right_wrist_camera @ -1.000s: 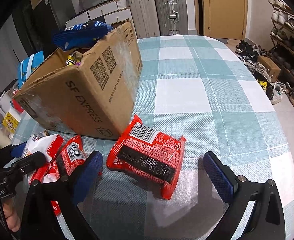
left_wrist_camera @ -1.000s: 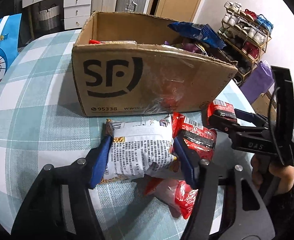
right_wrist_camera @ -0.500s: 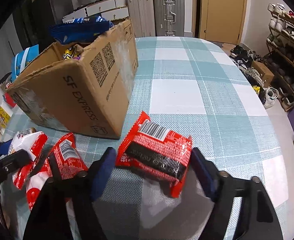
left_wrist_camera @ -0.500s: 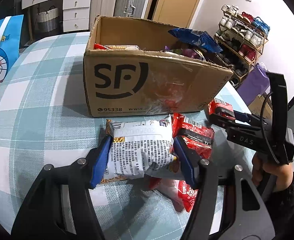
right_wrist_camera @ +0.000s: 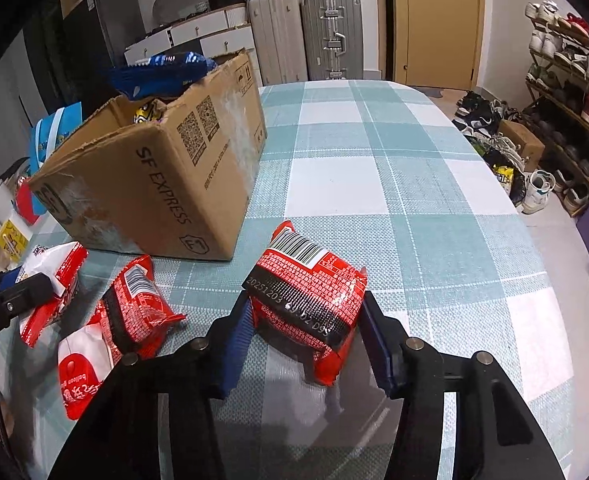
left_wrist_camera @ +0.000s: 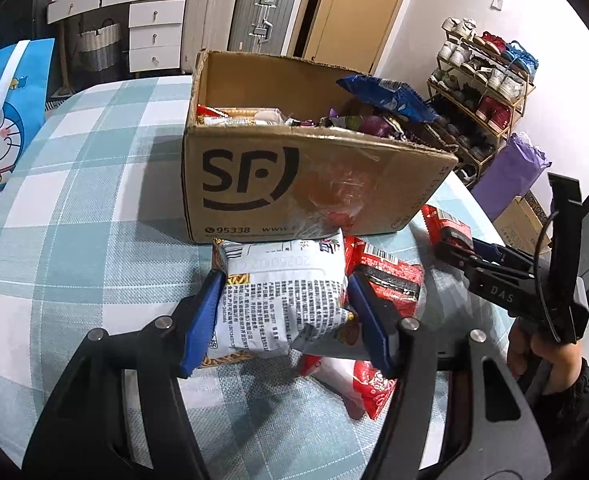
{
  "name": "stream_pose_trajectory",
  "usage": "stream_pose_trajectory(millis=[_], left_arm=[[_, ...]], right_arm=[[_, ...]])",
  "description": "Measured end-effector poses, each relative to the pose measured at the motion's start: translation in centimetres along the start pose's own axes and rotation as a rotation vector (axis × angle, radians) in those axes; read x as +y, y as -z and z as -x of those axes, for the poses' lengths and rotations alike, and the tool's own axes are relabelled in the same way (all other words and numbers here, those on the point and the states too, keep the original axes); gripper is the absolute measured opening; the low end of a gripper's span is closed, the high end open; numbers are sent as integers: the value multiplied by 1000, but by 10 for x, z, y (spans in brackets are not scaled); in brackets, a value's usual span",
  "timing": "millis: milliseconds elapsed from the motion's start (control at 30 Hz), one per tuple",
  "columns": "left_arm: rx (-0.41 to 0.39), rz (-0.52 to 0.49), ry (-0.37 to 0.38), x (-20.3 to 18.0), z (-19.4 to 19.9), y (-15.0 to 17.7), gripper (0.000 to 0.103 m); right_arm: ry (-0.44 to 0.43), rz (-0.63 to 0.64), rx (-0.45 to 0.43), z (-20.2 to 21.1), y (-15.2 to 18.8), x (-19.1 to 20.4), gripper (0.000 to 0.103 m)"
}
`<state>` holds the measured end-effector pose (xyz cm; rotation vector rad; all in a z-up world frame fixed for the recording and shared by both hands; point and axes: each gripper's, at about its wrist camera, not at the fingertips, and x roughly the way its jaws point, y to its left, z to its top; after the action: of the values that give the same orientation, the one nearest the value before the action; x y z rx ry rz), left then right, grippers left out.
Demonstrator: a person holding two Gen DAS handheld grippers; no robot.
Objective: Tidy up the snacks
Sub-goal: 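Carry both bags over the box and lower them inside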
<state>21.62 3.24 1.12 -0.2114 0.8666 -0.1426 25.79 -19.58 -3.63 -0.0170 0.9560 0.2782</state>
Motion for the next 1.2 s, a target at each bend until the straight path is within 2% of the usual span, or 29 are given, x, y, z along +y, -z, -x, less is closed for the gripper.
stream_pose_trajectory(millis=[567, 767, 1200], left_arm=[[-75, -12, 11, 1, 37, -14, 61], [-120, -6, 24, -4, 56, -19, 61], [-153, -4, 39, -9, 70, -32, 61]], right_arm=[[-33, -13, -124, 47, 8, 7, 52], [-48, 8, -183, 67, 4, 15, 52], [-65, 20, -256, 98, -11, 29, 52]])
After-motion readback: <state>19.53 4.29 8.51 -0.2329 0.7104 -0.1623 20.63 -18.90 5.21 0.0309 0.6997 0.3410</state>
